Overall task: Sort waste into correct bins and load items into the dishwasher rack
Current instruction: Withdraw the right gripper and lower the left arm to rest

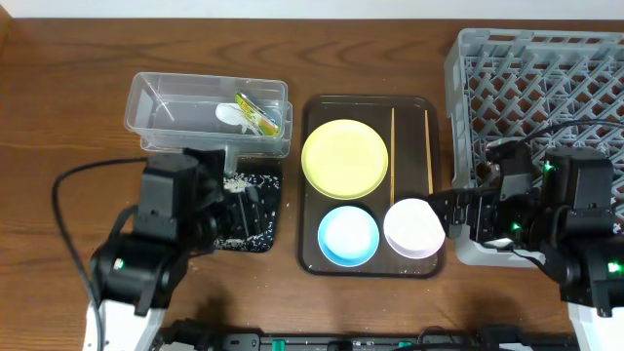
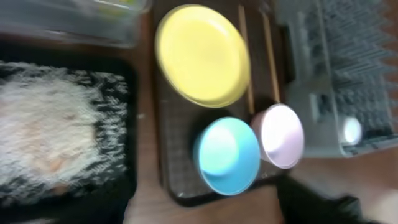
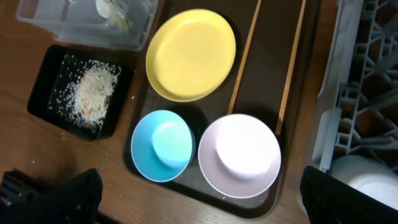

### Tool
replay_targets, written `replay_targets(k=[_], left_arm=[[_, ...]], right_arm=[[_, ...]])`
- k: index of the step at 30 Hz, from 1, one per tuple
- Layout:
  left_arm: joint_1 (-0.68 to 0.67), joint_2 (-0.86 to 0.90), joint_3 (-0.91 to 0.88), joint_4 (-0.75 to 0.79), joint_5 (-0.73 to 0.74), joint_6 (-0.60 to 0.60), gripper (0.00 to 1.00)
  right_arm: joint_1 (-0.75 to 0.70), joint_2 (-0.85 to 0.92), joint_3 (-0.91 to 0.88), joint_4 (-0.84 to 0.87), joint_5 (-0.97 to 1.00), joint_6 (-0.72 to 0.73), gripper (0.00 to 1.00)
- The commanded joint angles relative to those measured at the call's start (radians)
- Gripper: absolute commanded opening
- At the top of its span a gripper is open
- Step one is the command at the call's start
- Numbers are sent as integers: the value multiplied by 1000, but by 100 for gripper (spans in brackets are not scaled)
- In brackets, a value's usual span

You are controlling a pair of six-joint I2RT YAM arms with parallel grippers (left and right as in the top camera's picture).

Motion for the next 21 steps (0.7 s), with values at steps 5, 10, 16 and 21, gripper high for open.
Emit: replay_targets(k=[5, 10, 16, 21], left_arm=[[4, -69, 21, -19, -116, 26, 85], [4, -62, 21, -19, -117, 26, 88], [4, -61, 20, -16, -130, 35, 91], [13, -151, -60, 113, -311, 71, 91]], right_arm=[[8, 9, 12, -3, 6, 13, 99], [8, 9, 12, -3, 6, 13, 99], [8, 9, 12, -3, 6, 13, 99], [8, 9, 12, -3, 6, 13, 99]])
